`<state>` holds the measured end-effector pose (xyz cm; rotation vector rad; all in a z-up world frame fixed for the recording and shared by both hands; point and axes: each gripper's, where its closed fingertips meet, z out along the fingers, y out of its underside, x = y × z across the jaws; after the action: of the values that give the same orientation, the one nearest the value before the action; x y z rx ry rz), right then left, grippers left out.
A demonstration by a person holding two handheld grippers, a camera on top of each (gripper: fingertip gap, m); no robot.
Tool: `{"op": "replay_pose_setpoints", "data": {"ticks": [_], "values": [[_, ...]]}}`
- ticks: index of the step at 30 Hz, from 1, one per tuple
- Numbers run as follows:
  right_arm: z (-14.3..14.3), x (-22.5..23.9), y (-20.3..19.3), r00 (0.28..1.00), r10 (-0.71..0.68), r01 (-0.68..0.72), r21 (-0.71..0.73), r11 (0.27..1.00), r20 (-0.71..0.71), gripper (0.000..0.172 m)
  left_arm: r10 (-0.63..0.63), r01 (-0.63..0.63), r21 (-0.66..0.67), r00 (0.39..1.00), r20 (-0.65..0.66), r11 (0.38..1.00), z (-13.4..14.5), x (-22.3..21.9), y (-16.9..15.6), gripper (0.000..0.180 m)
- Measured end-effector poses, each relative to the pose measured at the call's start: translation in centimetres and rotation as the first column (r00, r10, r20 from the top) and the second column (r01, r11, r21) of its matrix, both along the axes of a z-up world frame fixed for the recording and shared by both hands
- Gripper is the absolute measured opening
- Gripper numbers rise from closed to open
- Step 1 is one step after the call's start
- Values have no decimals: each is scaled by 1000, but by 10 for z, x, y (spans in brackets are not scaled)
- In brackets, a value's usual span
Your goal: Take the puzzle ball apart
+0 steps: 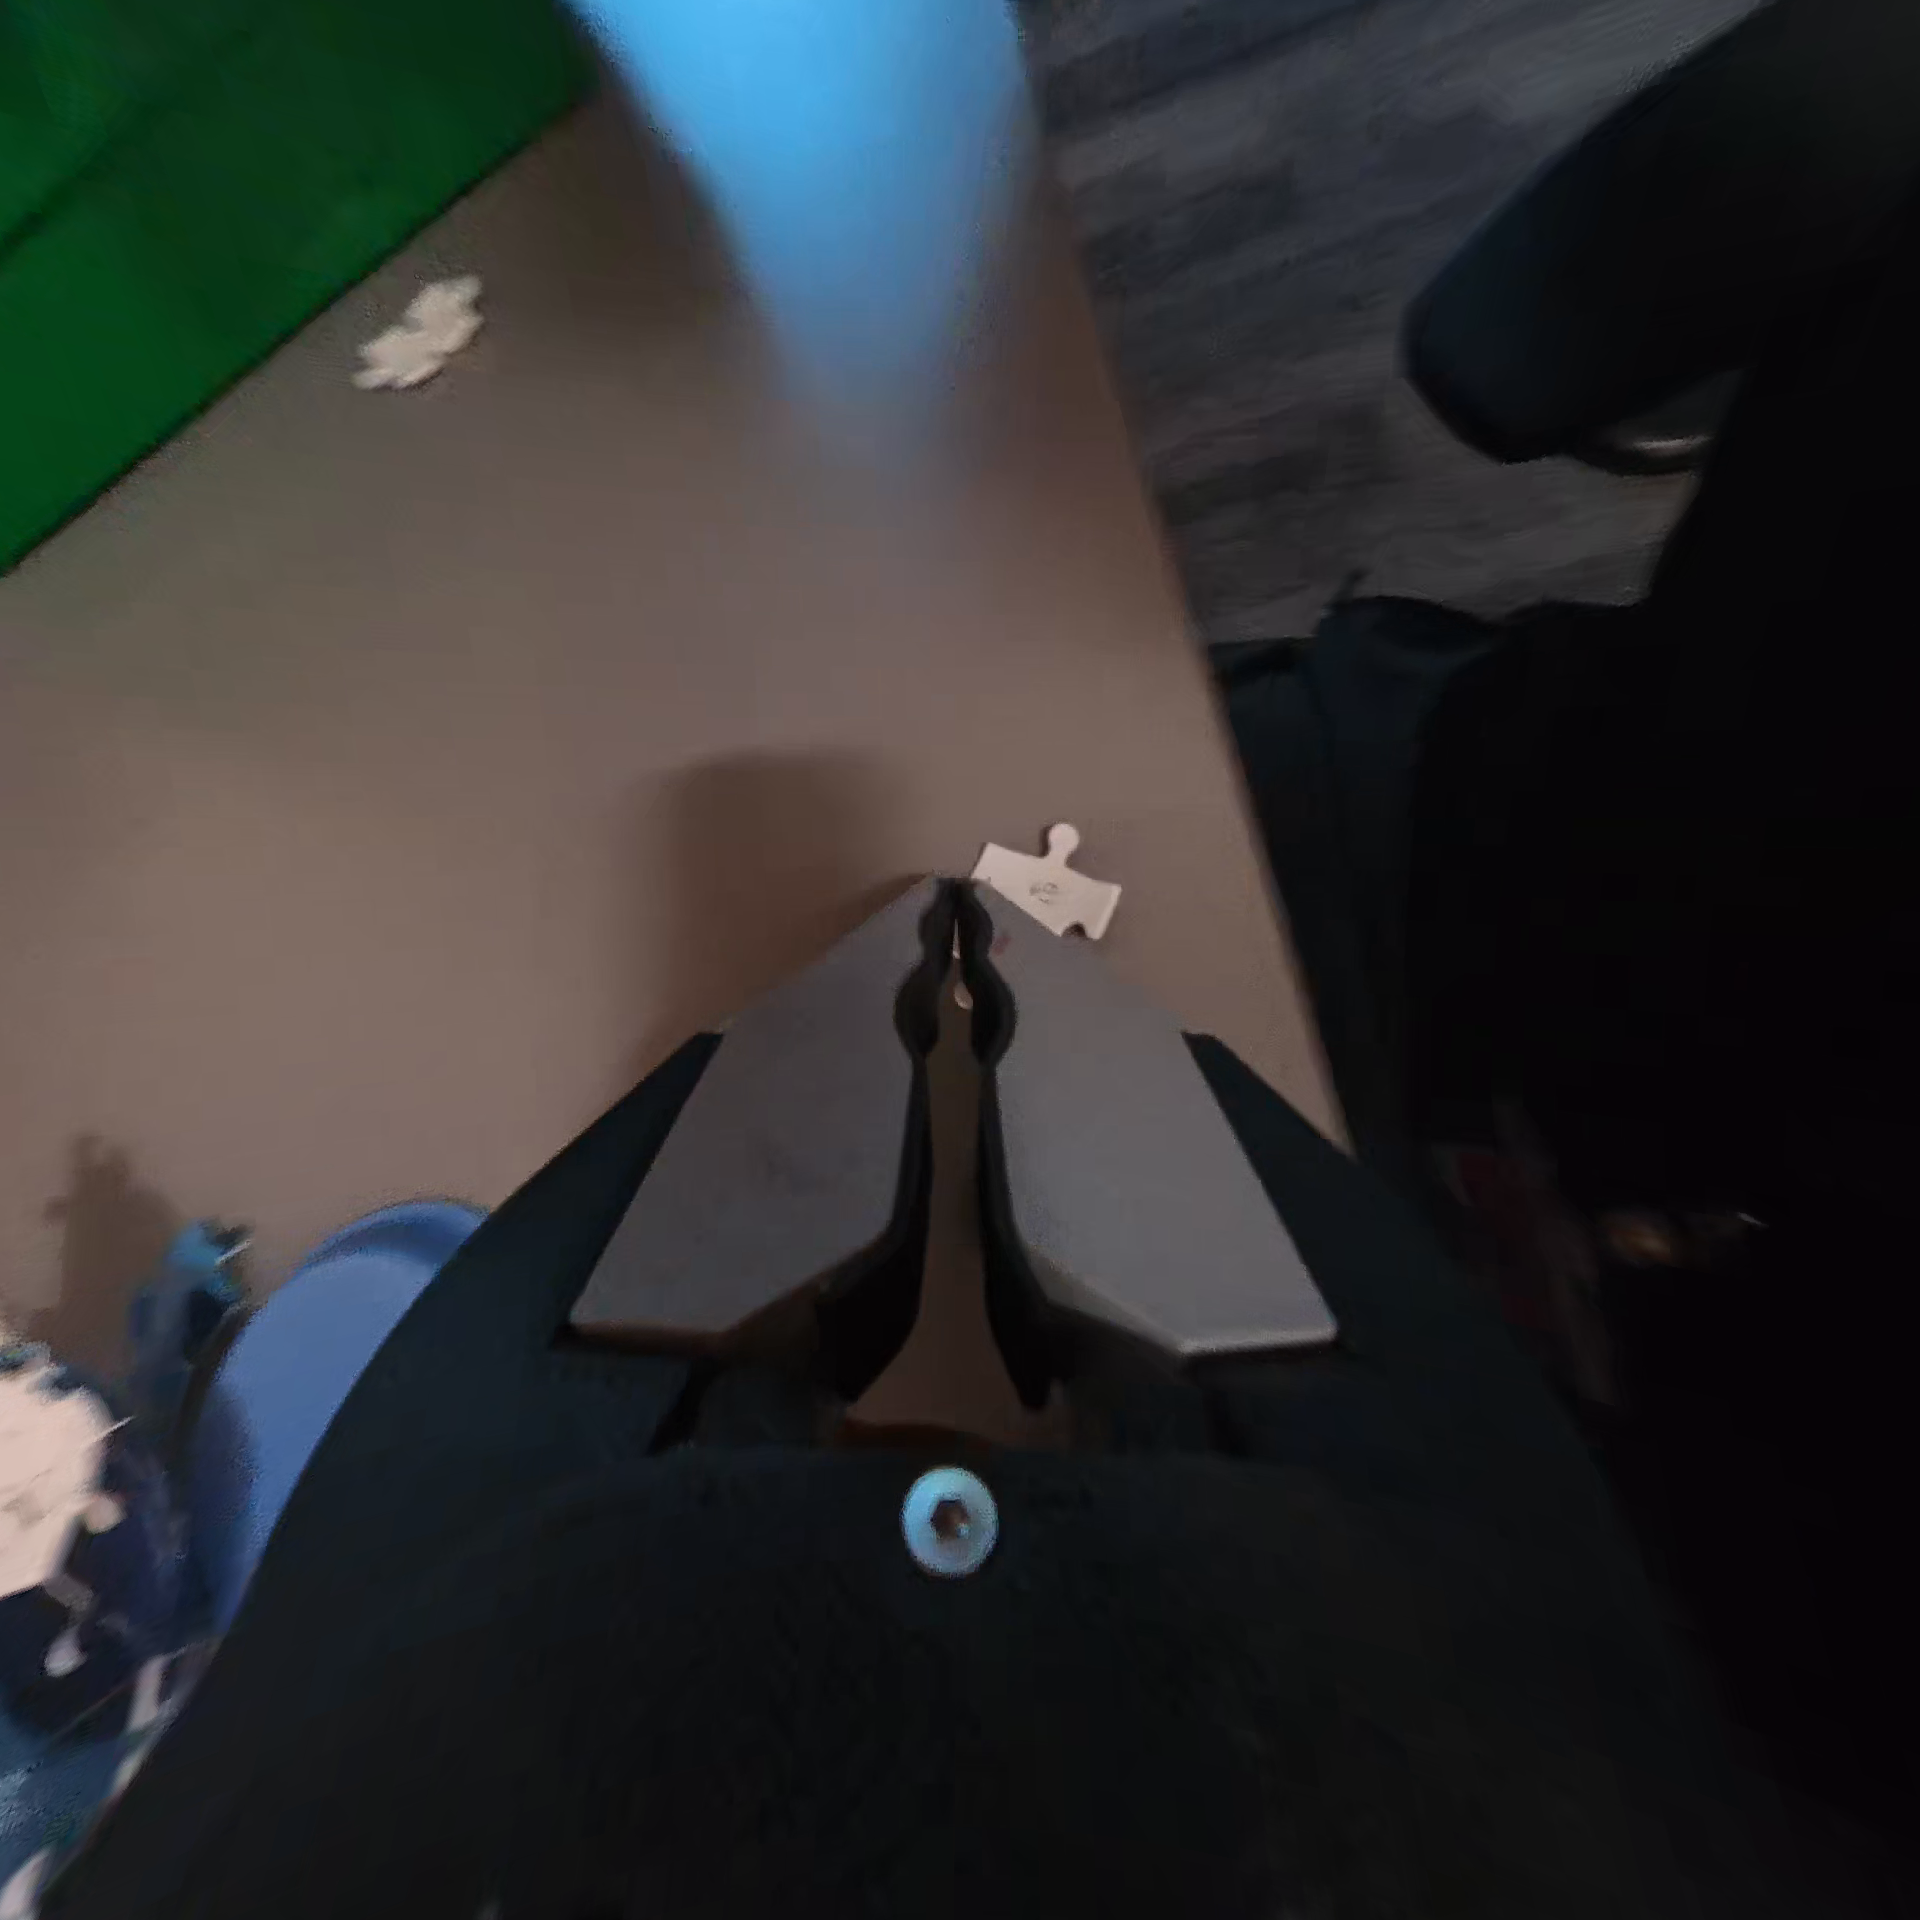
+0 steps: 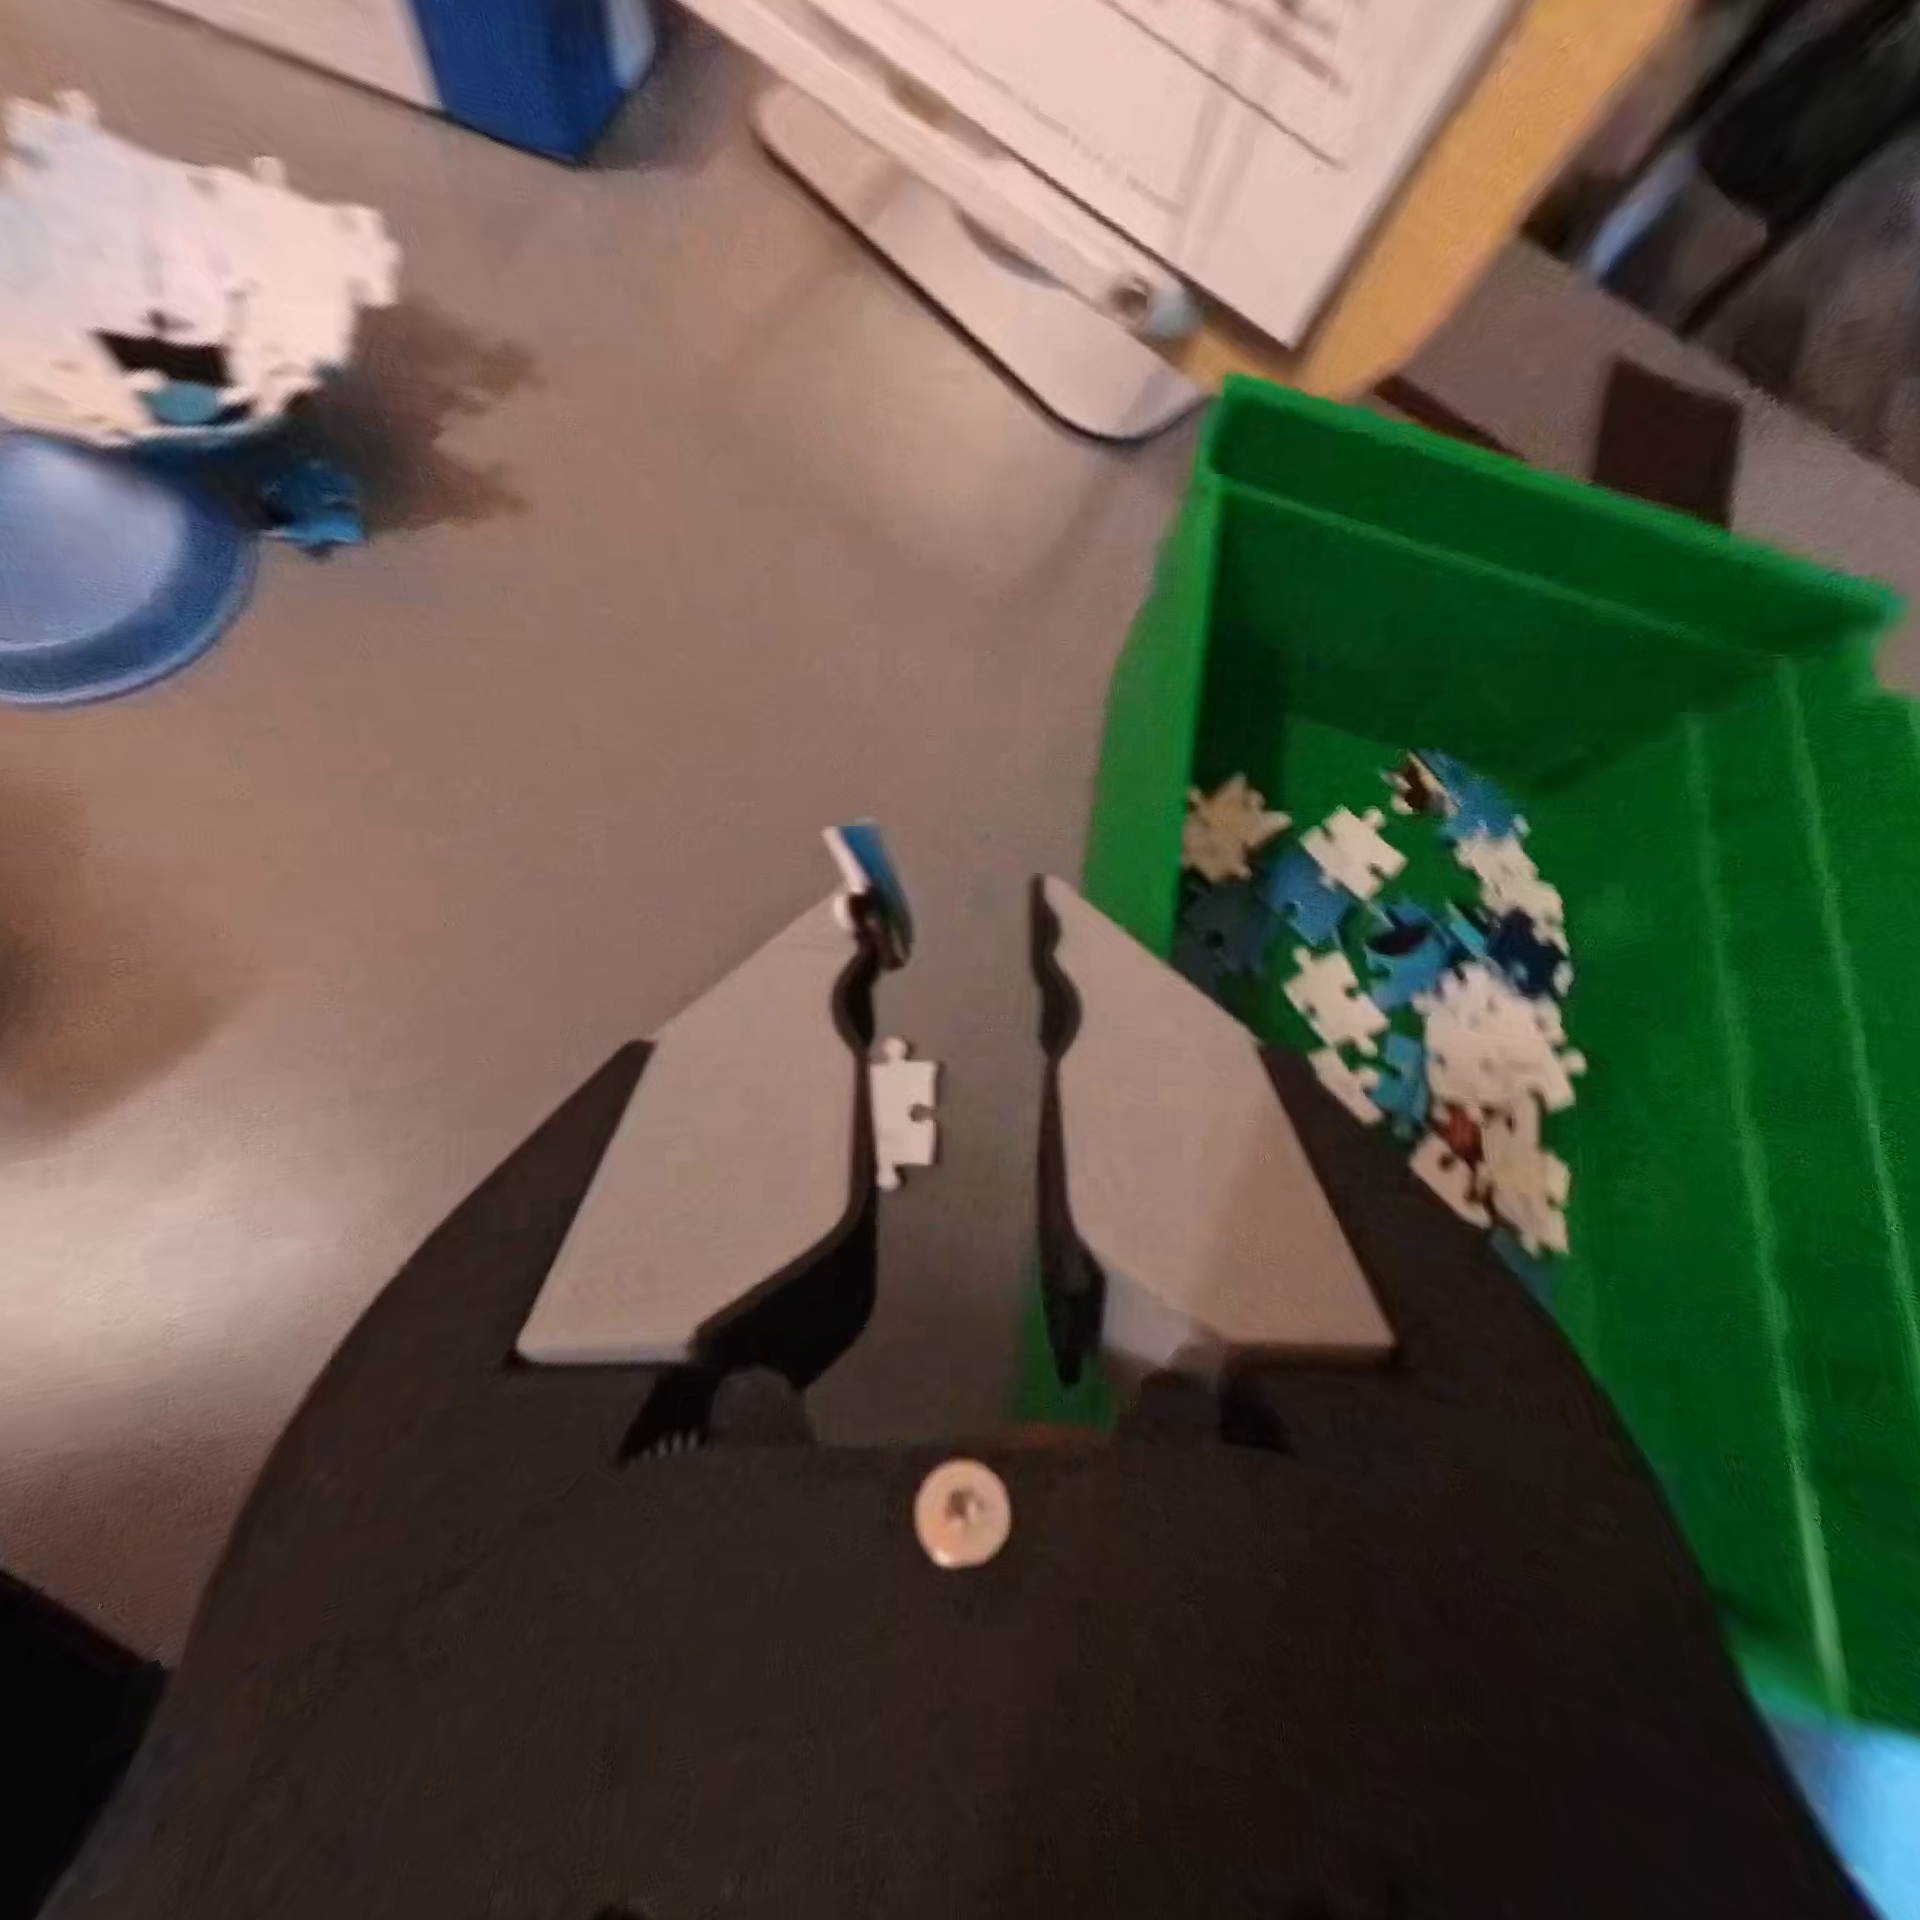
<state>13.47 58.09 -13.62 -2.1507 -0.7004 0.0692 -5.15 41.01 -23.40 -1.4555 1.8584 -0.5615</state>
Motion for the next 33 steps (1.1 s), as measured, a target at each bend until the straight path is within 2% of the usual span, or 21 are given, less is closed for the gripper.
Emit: {"op": "replay_pose_setpoints", "data": {"ticks": [1,3,7,9,11,14,16,18,20,21,23,25,26,27,28,33], "values": [[6,13,2,999,-44,43,24,999,26,3,49,-49,36,999,4,998,0,2,13,0],[38,14,0,999,-49,46,190,981,11,0,115,-117,40,992,55,992,8,5,31,0],[63,54,6,984,-179,179,245,953,-22,0,208,-210,-2,970,122,978,20,3,54,0],[52,81,14,968,-251,245,206,947,4,0,205,-205,-13,970,133,979,22,2,54,0],[36,101,19,954,-297,289,157,944,31,0,191,-187,-54,978,89,981,16,-2,49,0],[14,124,19,937,-342,338,68,939,72,33,145,-137,-87,985,97,987,21,-5,40,0],[9,129,18,935,-353,352,27,935,27,41,117,-106,-131,990,80,986,23,-4,33,47],[7,129,15,939,-343,343,-3,939,-22,42,97,-91,-137,994,41,986,19,-4,31,46],[4,123,7,952,-299,298,-38,954,-57,40,70,-73,-132,997,-31,989,5,-4,28,52],[2,115,1,963,-254,249,-63,966,-92,35,64,-68,-157,998,-27,985,3,-3,26,49],[4,98,-9,963,-176,163,-79,983,-202,0,47,-50,-200,999,-22,979,1,-1,22,25],[6,66,-27,928,-41,-13,-143,990,-369,0,36,-39,-197,999,-17,980,0,-1,21,19],[9,54,-34,901,-3,-73,-158,985,-434,18,33,-35,-189,999,-17,981,1,-1,22,18],[8,48,-37,890,11,-99,-168,981,-457,23,40,-42,-169,999,-15,985,1,0,25,10],[6,41,-41,888,31,-124,-175,977,-459,15,57,-59,-107,998,-15,993,1,0,32,0],[0,-21,-71,822,200,-343,-184,921,-533,8,93,-92,57,996,-13,994,1,-1,52,0]]}}
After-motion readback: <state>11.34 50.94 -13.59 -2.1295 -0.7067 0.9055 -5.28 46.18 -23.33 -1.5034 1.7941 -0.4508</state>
